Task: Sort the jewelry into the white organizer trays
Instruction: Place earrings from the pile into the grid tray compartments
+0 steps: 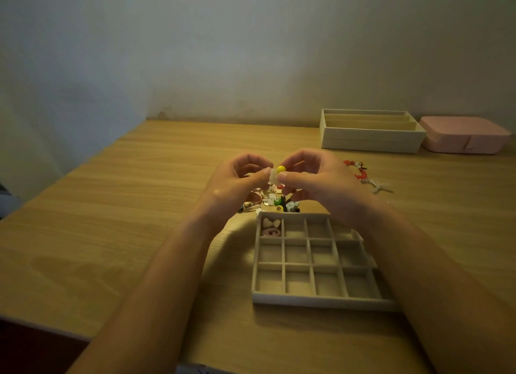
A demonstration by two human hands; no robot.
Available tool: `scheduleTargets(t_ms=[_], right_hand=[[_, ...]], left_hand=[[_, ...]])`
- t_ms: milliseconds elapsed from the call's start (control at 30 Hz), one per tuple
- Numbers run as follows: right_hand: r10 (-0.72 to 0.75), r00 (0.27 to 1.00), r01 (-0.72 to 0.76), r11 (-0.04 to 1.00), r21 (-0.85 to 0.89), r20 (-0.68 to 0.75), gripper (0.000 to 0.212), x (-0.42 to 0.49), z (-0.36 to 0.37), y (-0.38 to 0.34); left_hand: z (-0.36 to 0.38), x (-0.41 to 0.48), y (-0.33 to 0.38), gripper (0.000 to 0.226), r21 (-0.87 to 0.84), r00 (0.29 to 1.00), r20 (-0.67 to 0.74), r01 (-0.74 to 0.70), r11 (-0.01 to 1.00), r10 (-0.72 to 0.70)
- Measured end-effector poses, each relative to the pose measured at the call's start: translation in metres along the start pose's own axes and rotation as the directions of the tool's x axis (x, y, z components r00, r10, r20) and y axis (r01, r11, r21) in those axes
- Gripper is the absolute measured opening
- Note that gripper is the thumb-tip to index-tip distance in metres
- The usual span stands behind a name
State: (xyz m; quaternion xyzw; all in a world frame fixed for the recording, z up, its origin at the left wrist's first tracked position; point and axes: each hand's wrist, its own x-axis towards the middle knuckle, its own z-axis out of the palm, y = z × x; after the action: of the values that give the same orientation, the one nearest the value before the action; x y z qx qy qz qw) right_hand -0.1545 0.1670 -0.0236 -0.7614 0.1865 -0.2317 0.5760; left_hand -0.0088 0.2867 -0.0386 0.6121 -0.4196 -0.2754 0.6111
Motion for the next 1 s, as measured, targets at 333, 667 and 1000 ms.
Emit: scheduleTargets(t_ms=[333, 667, 1000], right_hand=[[0.002, 1.0, 0.0, 0.999, -0.04, 0.031, 0.014, -0.004, -0.007, -0.002], [0.15, 0.979, -0.089, 0.926, -0.368, 0.14, 0.008, -0.013, -0.028, -0.003], [0.128, 0.981, -0.024, 0.822, -0.569, 0.143, 0.009, -0.01, -0.016, 0.009]], left_hand=[[0.007, -0.006, -0.005, 0.007, 0.002, 0.998, -0.01, -0.054, 0.999, 0.054], [0.001, -0.007, -0.017, 0.006, 0.248, 0.994, 0.049, -0.112, 0.962, 0.103], [-0.003, -0.009, -0.026, 0.012, 0.379, 0.99, 0.122, -0.107, 0.919, 0.065]])
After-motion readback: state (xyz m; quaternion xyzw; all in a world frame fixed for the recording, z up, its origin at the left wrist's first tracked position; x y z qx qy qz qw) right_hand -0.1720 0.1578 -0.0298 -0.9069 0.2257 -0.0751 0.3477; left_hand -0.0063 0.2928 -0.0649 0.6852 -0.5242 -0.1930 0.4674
